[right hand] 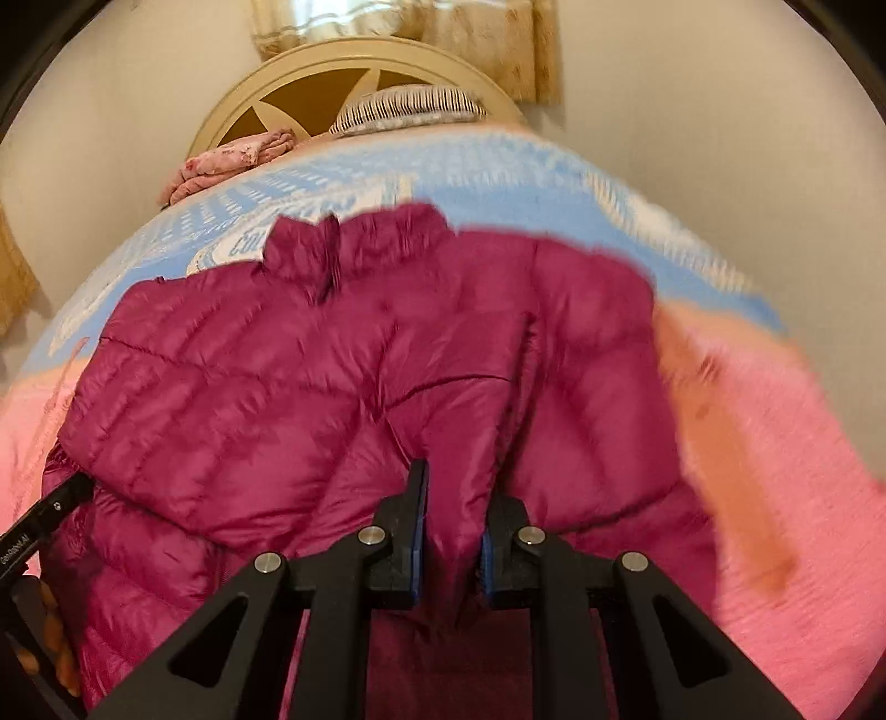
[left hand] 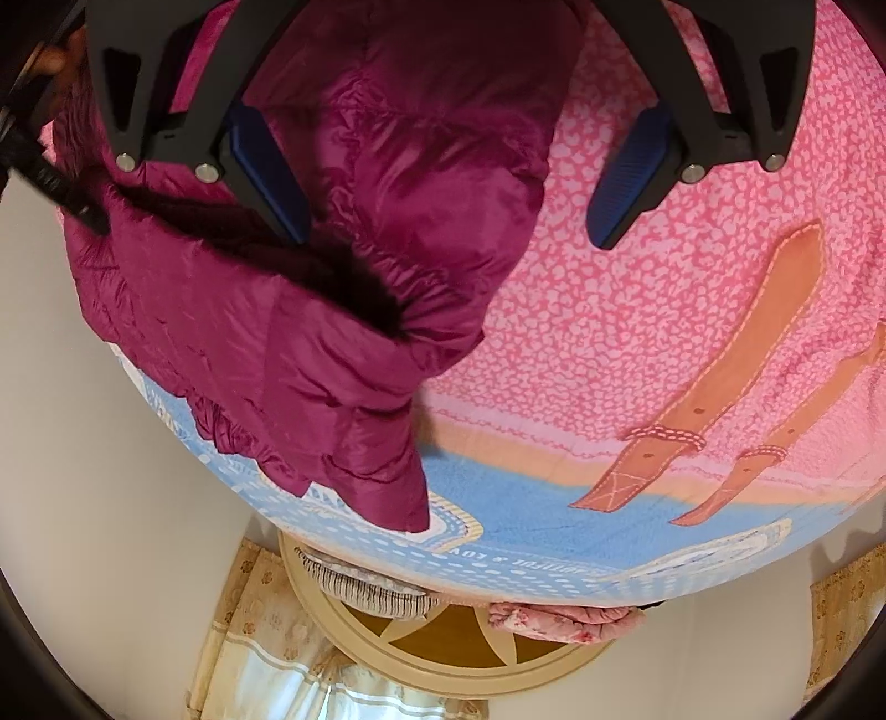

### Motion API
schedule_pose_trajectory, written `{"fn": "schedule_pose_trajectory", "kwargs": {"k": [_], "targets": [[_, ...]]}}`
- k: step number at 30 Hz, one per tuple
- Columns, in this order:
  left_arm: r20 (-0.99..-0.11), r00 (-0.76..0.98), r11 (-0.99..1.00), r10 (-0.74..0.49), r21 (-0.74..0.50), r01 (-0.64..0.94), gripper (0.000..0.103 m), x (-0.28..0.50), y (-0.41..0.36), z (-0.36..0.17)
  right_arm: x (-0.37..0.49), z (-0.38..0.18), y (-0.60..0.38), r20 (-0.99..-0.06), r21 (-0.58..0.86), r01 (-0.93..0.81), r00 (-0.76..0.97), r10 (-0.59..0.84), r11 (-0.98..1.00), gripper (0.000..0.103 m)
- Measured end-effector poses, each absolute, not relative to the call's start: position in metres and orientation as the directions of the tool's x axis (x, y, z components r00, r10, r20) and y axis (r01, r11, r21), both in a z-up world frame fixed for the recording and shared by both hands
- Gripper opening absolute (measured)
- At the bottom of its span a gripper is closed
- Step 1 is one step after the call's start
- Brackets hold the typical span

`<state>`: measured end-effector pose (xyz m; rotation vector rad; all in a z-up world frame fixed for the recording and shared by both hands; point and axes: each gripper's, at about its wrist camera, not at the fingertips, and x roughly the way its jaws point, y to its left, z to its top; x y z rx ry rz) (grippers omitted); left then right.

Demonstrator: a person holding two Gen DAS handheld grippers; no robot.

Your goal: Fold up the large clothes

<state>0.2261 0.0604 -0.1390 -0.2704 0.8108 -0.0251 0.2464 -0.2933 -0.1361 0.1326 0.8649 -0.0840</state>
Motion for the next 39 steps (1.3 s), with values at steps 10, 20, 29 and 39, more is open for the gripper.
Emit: {"fn": "schedule_pose_trajectory", "kwargs": {"k": [10,20,29,39], "targets": [[-0.632,0.774,0.989,-0.043,-0.138,-0.058,0.102,0.238,0.049,-0.063,0.219,-0.098,-0.31,-0.728,0.158,0.168,0.686,0.0,0.973,0.049],[-0.68,0.724,0.988,0.118,0.004,-0.156,0.101,0.324,0.031,-0.088,0.287,-0.089,-0.291,-0.705,0.096,0.089,0.709,0.004,0.991,0.041],[-0.724,0.671,0.984,0.163,0.066,-0.168,0.103,0.327,0.025,-0.139,0.305,-0.144,-0.291,-0.763,0.052,0.104,0.646,-0.028,0.993,0.041],[-0.59,0.805,0.934,0.063,-0.25,-0.256,0.103,0.282,0.072,-0.121,0.318,-0.087,-0.295,-0.737,0.149,0.156,0.676,0.005,0.976,0.047]]}}
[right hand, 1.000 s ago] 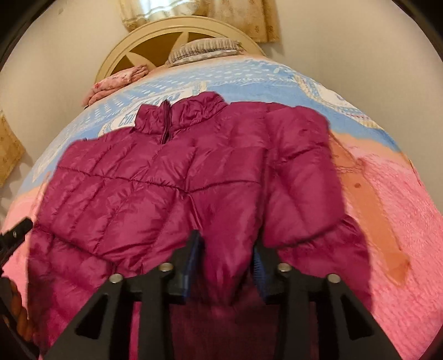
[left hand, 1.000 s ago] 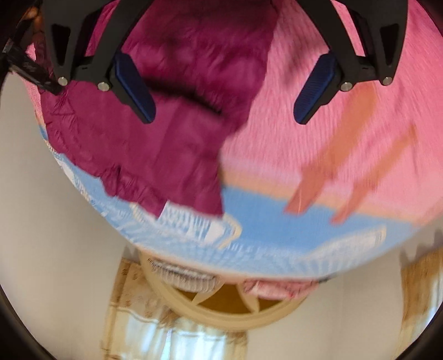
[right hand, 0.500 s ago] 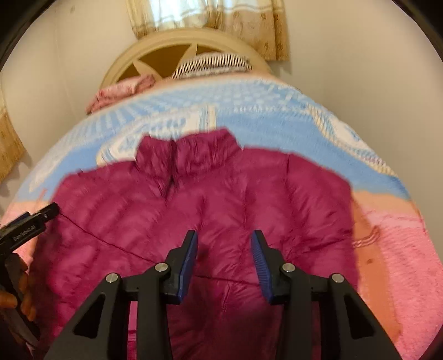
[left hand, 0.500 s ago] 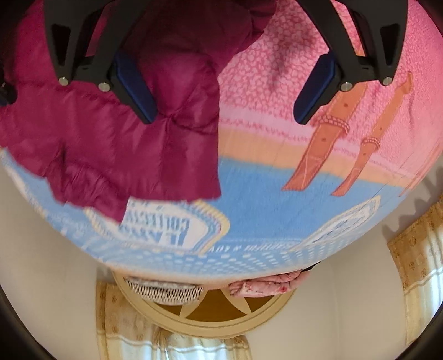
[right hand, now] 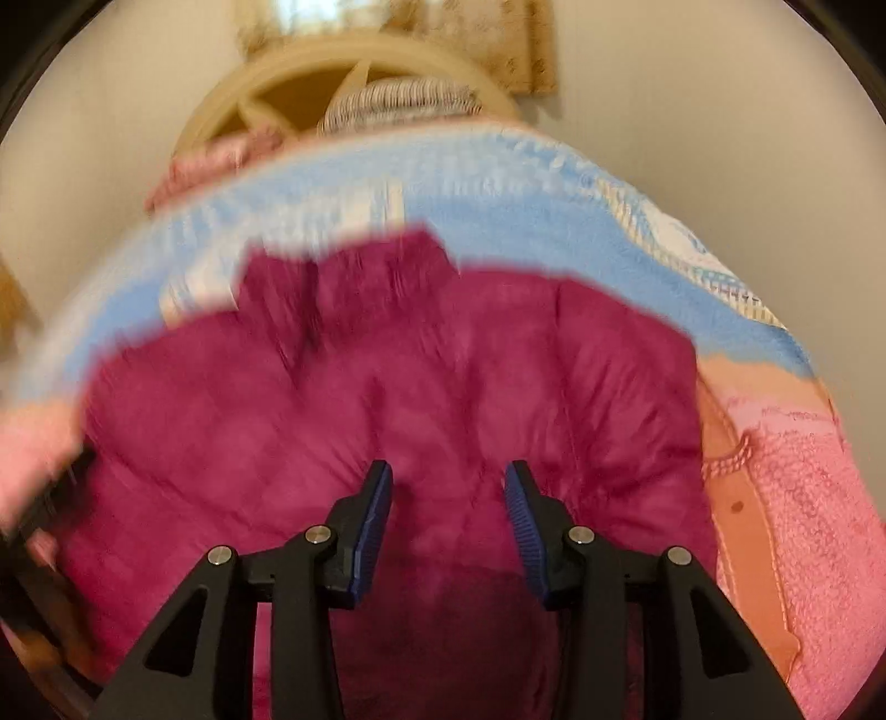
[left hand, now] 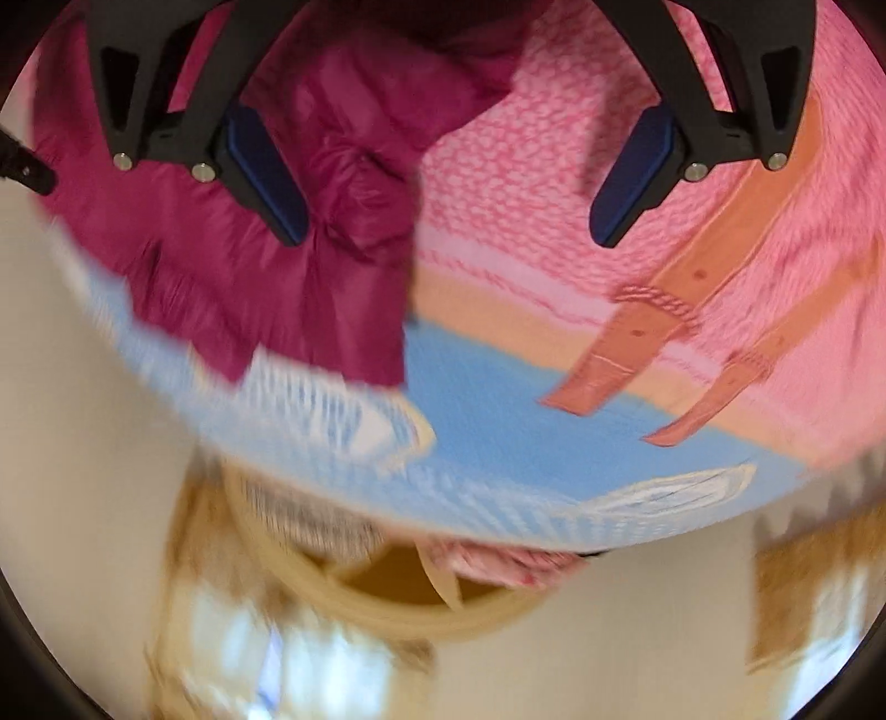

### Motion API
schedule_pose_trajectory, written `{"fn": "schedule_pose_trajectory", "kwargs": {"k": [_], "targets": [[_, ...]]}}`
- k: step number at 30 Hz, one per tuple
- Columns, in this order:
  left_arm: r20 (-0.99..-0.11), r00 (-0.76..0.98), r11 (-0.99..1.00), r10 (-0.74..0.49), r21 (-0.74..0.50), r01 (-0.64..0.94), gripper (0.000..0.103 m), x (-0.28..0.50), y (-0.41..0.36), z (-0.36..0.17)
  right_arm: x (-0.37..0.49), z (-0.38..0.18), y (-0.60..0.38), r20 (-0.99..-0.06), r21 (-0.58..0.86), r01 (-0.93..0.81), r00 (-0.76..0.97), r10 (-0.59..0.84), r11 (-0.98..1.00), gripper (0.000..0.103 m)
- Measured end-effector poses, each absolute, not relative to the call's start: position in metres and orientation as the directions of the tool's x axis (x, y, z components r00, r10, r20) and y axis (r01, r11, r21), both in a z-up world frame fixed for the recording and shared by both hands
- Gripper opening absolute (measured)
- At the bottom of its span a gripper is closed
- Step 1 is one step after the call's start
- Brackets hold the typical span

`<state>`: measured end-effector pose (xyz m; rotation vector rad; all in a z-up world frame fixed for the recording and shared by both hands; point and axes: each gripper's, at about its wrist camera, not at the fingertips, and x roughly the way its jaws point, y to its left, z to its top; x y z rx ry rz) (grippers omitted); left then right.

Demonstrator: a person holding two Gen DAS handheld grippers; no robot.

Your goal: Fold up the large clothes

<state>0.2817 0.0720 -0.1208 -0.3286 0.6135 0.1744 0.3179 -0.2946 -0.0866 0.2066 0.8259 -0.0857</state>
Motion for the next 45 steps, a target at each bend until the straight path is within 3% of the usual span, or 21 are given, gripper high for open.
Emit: {"fn": "schedule_pose_trajectory", "kwargs": {"k": [2,13,23,24,25,26,29,35,42,45], "targets": [[-0.586,0.807,0.919,0.079,-0.27,-0.286,0.103,0.279,0.078,-0.121,0.336,-0.071,-0.293,-0.738,0.183,0.168,0.674,0.023,0.969,0.061],[-0.616,0.785,0.94,0.062,-0.228,-0.253,0.103,0.29,0.067,-0.125,0.476,-0.105,-0.3,-0.836,0.306,0.351,0.544,0.073,0.885,0.061],[-0.643,0.764,0.948,0.053,-0.209,-0.241,0.103,0.297,0.062,-0.129,0.538,-0.144,-0.286,-0.926,0.223,0.388,0.372,0.07,0.894,0.061],[-0.643,0.764,0.947,0.05,-0.213,-0.242,0.103,0.297,0.063,-0.129,0.535,-0.142,-0.285,-0.924,0.216,0.367,0.377,0.067,0.905,0.059],[-0.643,0.764,0.945,0.048,-0.217,-0.243,0.103,0.297,0.063,-0.129,0.533,-0.14,-0.286,-0.924,0.205,0.356,0.377,0.06,0.912,0.044],[-0.643,0.764,0.945,0.048,-0.22,-0.244,0.103,0.298,0.063,-0.129,0.529,-0.139,-0.286,-0.929,0.184,0.35,0.367,0.047,0.919,0.021],[-0.643,0.765,0.943,0.049,-0.222,-0.247,0.103,0.297,0.063,-0.129,0.512,-0.13,-0.297,-0.924,0.214,0.34,0.374,0.077,0.916,0.01],[-0.645,0.763,0.94,0.046,-0.23,-0.251,0.103,0.295,0.067,-0.129,0.465,-0.111,-0.323,-0.916,0.208,0.318,0.394,0.071,0.925,0.006],[-0.639,0.769,0.944,0.027,-0.236,-0.23,0.103,0.292,0.067,-0.128,0.416,-0.144,-0.345,-0.896,0.256,0.349,0.436,0.085,0.901,0.005],[-0.641,0.768,0.947,-0.011,-0.253,-0.198,0.103,0.292,0.066,-0.127,0.405,-0.151,-0.344,-0.847,0.268,0.34,0.529,0.052,0.901,0.005]]}}
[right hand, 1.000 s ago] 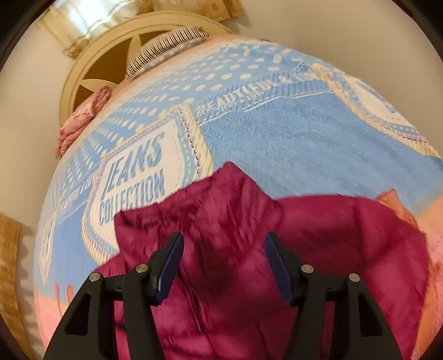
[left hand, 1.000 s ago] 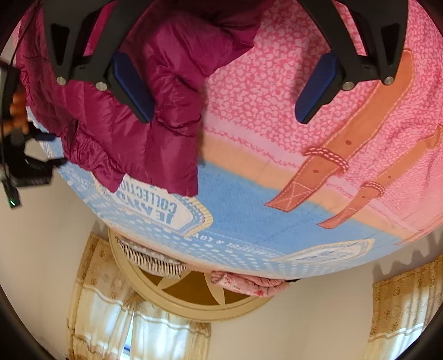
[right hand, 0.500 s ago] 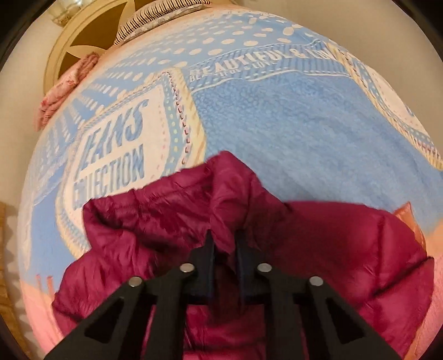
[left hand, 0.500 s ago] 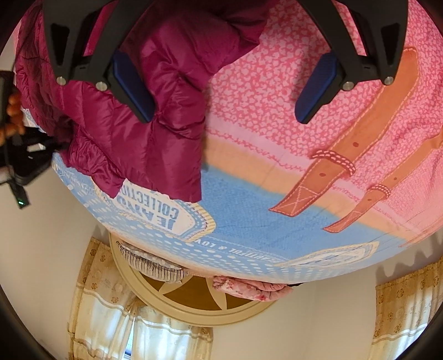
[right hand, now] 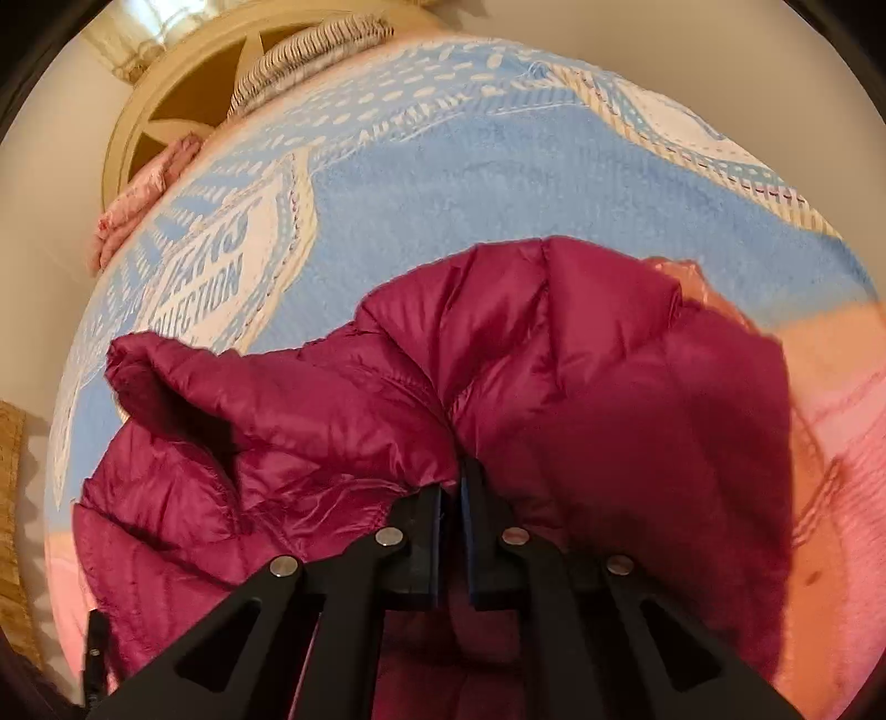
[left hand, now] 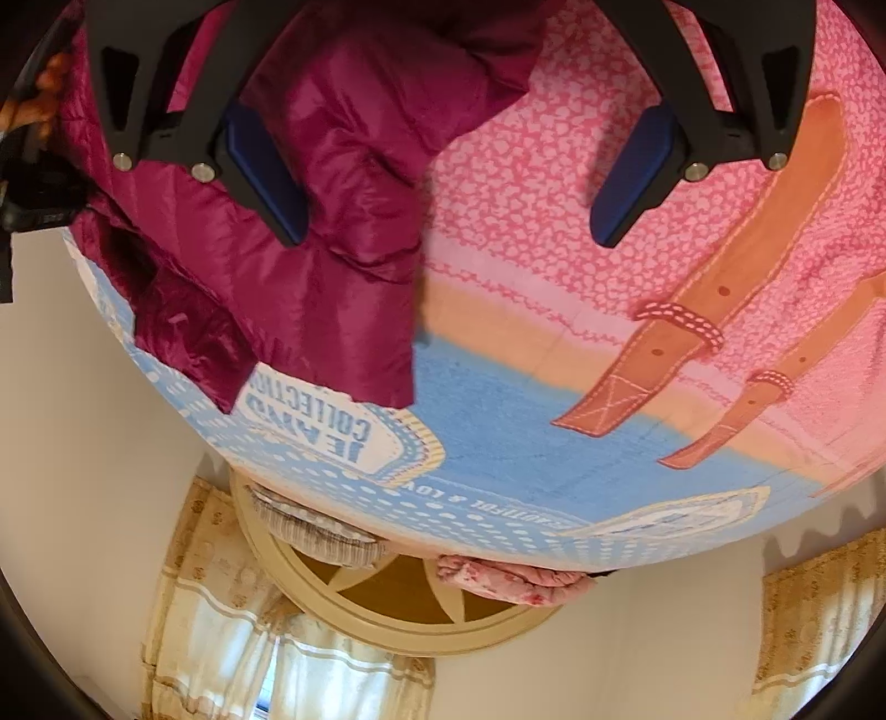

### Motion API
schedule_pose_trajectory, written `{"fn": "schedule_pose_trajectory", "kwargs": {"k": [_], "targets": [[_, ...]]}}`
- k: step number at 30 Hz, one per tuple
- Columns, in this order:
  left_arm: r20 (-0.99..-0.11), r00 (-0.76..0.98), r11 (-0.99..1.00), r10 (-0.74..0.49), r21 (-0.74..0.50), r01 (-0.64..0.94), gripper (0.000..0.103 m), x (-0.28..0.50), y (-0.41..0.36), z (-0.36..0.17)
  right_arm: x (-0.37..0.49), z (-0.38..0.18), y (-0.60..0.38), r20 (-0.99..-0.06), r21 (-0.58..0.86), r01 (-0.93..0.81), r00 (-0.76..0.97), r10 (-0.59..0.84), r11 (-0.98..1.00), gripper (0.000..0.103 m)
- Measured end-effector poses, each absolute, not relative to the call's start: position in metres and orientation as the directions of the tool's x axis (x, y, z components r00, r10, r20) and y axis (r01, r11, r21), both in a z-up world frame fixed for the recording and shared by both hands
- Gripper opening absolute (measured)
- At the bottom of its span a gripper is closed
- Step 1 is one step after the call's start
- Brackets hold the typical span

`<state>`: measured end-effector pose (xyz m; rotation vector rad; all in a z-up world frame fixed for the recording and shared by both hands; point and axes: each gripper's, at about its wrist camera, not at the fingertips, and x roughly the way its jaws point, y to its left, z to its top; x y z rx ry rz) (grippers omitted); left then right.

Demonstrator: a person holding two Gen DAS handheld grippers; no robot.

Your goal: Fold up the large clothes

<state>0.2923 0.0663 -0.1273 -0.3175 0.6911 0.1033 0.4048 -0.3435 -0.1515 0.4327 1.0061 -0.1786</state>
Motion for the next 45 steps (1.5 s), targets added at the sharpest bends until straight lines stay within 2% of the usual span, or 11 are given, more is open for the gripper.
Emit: {"fn": "schedule_pose_trajectory", "kwargs": {"k": [4,10,16,21,23,26,28,30,36,39,45], "targets": [[-0.631,0.77,0.968,-0.088,-0.236,-0.082,0.103,0.296,0.051,-0.109,0.385,-0.16,-0.344,-0.757,0.307,0.301,0.652,0.04,0.903,0.005],[-0.626,0.748,0.969,-0.221,-0.225,0.098,0.103,0.343,-0.006,-0.049,0.377,-0.162,-0.357,-0.722,0.384,0.292,0.686,0.087,0.876,0.005],[-0.746,0.644,0.979,-0.172,-0.057,0.195,0.103,0.408,-0.098,-0.071,0.374,-0.164,-0.36,-0.703,0.423,0.285,0.703,0.113,0.86,0.006],[-0.819,0.567,0.994,-0.084,-0.032,0.101,0.103,0.454,-0.122,-0.103,0.373,-0.166,-0.362,-0.688,0.45,0.278,0.714,0.131,0.849,0.006],[-0.835,0.549,1.0,-0.025,-0.018,0.017,0.095,0.464,-0.114,-0.11,0.372,-0.166,-0.362,-0.685,0.454,0.276,0.716,0.133,0.847,0.006],[-0.859,0.508,0.99,-0.066,-0.118,-0.073,0.061,0.467,-0.088,-0.113,0.372,-0.167,-0.364,-0.68,0.465,0.273,0.719,0.143,0.842,0.006],[-0.852,0.508,0.98,-0.126,-0.186,-0.07,0.033,0.459,-0.073,-0.11,0.371,-0.167,-0.365,-0.679,0.471,0.272,0.719,0.148,0.839,0.006],[-0.847,0.509,0.975,-0.155,-0.214,-0.059,0.022,0.445,-0.064,-0.105,0.372,-0.167,-0.365,-0.678,0.473,0.272,0.72,0.15,0.838,0.006],[-0.808,0.567,0.963,-0.157,-0.253,-0.093,0.02,0.4,-0.047,-0.107,0.373,-0.168,-0.366,-0.681,0.473,0.272,0.717,0.151,0.838,0.006],[-0.818,0.548,0.952,-0.176,-0.282,-0.115,0.024,0.406,-0.038,-0.124,0.373,-0.168,-0.367,-0.683,0.47,0.271,0.715,0.151,0.84,0.006],[-0.751,0.653,0.981,-0.093,-0.183,-0.07,0.024,0.381,-0.047,-0.139,0.372,-0.165,-0.365,-0.685,0.465,0.272,0.714,0.147,0.843,0.006]]}}
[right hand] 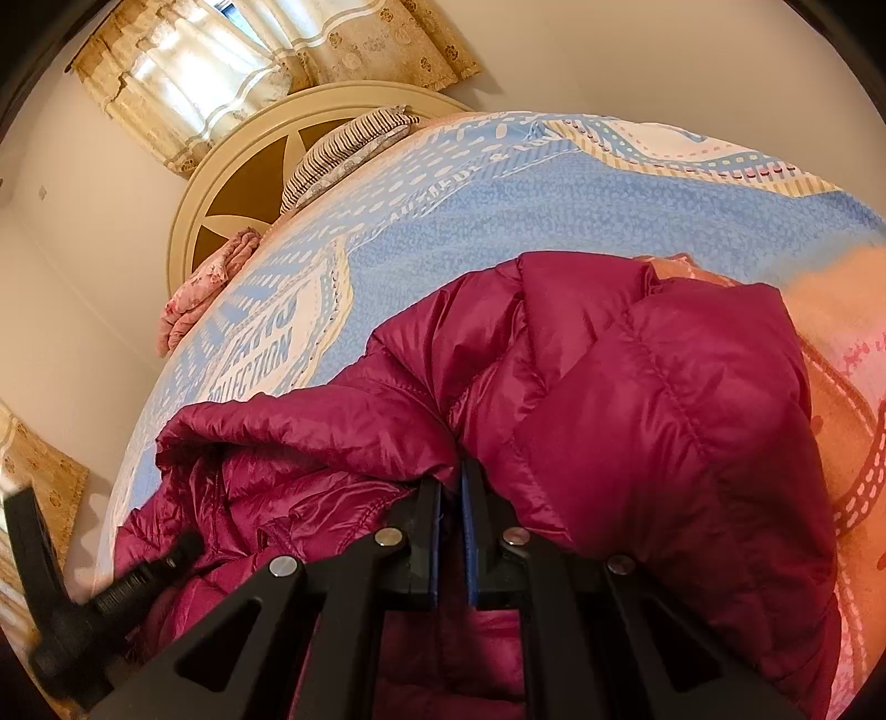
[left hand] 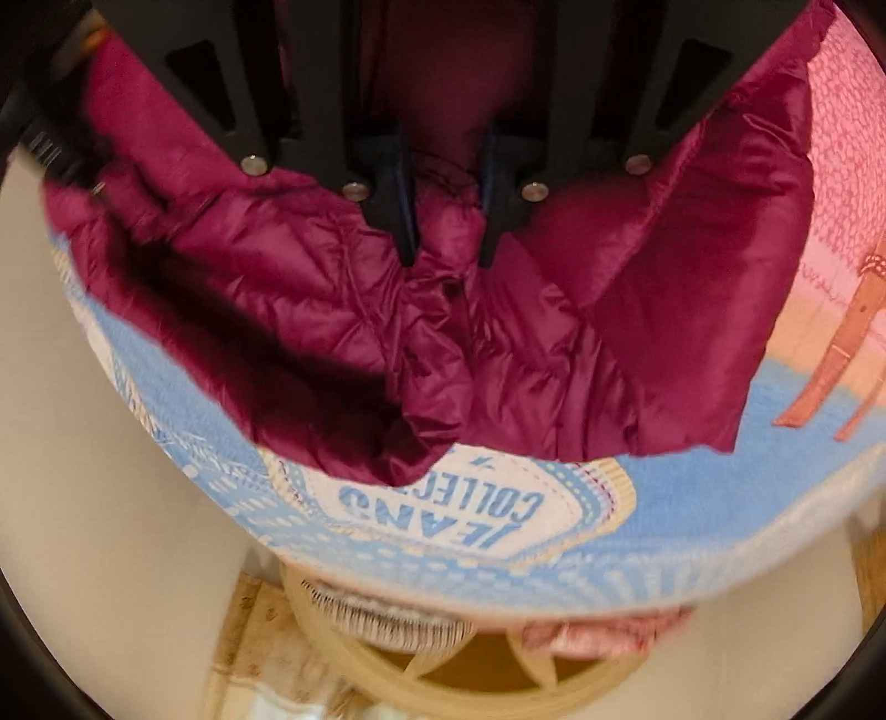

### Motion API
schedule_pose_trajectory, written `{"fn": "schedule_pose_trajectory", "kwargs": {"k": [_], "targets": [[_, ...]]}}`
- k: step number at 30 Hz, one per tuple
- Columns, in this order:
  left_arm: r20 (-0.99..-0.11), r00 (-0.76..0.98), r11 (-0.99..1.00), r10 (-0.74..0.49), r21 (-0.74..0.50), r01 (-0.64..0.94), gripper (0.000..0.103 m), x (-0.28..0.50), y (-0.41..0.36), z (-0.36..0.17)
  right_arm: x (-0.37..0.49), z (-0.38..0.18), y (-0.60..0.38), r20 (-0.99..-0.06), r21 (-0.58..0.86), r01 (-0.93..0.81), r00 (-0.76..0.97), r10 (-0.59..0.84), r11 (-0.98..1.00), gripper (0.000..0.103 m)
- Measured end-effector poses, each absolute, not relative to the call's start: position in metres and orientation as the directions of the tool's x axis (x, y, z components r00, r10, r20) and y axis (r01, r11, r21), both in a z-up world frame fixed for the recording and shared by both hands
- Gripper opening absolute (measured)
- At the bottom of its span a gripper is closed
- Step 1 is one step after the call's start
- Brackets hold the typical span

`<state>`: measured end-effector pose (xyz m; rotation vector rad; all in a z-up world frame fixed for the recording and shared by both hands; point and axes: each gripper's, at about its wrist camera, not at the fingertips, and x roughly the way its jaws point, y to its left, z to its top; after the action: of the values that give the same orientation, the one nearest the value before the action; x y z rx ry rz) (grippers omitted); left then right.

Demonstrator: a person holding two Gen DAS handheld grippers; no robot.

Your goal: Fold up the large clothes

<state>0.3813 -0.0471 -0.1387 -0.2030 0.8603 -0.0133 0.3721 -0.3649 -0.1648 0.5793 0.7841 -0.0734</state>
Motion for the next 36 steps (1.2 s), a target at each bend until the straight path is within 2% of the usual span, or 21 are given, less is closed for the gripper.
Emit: {"fn": "schedule_pose_trajectory", "kwargs": {"k": [2,5,6,8,12,16,18,20,23,28,29,30,33,35,36], "targets": [[-0.739,0.66,0.962,-0.139,-0.258,-0.087,0.024,0.381,-0.035,-0.14,0.362,-0.155,-0.368,-0.658,0.487,0.286,0.741,0.131,0.825,0.007],[-0.711,0.672,0.928,-0.208,-0.361,-0.096,0.023,0.38,-0.019,-0.143,0.331,-0.118,-0.384,-0.551,0.505,0.366,0.834,-0.034,0.782,0.007],[-0.707,0.674,0.924,-0.214,-0.371,-0.096,0.023,0.381,-0.019,-0.144,0.325,-0.103,-0.386,-0.522,0.489,0.391,0.847,-0.098,0.78,0.007],[-0.702,0.679,0.923,-0.213,-0.372,-0.095,0.023,0.38,-0.02,-0.143,0.33,-0.083,-0.381,-0.51,0.448,0.391,0.851,-0.129,0.804,0.007],[-0.705,0.678,0.928,-0.208,-0.362,-0.092,0.023,0.378,-0.022,-0.142,0.402,-0.071,-0.344,-0.602,0.41,0.263,0.797,0.042,0.873,0.007],[-0.707,0.668,0.926,-0.232,-0.372,-0.072,0.023,0.377,-0.019,-0.142,0.463,-0.101,-0.304,-0.739,0.383,0.18,0.648,0.183,0.906,0.007],[-0.717,0.655,0.934,-0.24,-0.355,-0.047,0.024,0.373,-0.018,-0.137,0.472,-0.126,-0.288,-0.82,0.321,0.162,0.541,0.188,0.933,0.007],[-0.723,0.65,0.945,-0.234,-0.325,-0.022,0.027,0.37,-0.017,-0.125,0.468,-0.145,-0.283,-0.853,0.287,0.141,0.487,0.186,0.947,0.007],[-0.678,0.699,0.947,-0.226,-0.321,-0.005,0.037,0.356,-0.01,-0.091,0.451,-0.158,-0.286,-0.807,0.292,0.051,0.549,0.217,0.955,0.007],[-0.588,0.793,0.975,-0.161,-0.22,0.036,0.08,0.374,-0.023,-0.027,0.438,-0.161,-0.281,-0.769,0.237,0.013,0.613,0.18,0.971,0.007],[-0.575,0.801,0.978,-0.168,-0.201,0.06,0.082,0.389,-0.03,-0.021,0.438,-0.161,-0.278,-0.767,0.225,0.011,0.618,0.17,0.974,0.007],[-0.579,0.798,0.98,-0.166,-0.185,0.069,0.083,0.405,-0.035,-0.021,0.437,-0.161,-0.278,-0.766,0.218,0.01,0.621,0.165,0.976,0.007],[-0.699,0.704,0.989,-0.127,-0.144,0.034,0.081,0.462,-0.05,-0.052,0.439,-0.159,-0.281,-0.759,0.232,0.01,0.627,0.174,0.973,0.007],[-0.772,0.624,0.989,-0.122,-0.146,0.013,0.071,0.478,-0.051,-0.083,0.438,-0.16,-0.281,-0.755,0.243,0.01,0.63,0.182,0.97,0.007],[-0.802,0.586,0.991,-0.113,-0.137,0.004,0.061,0.478,-0.05,-0.099,0.438,-0.161,-0.282,-0.753,0.249,0.01,0.631,0.188,0.968,0.007]]}}
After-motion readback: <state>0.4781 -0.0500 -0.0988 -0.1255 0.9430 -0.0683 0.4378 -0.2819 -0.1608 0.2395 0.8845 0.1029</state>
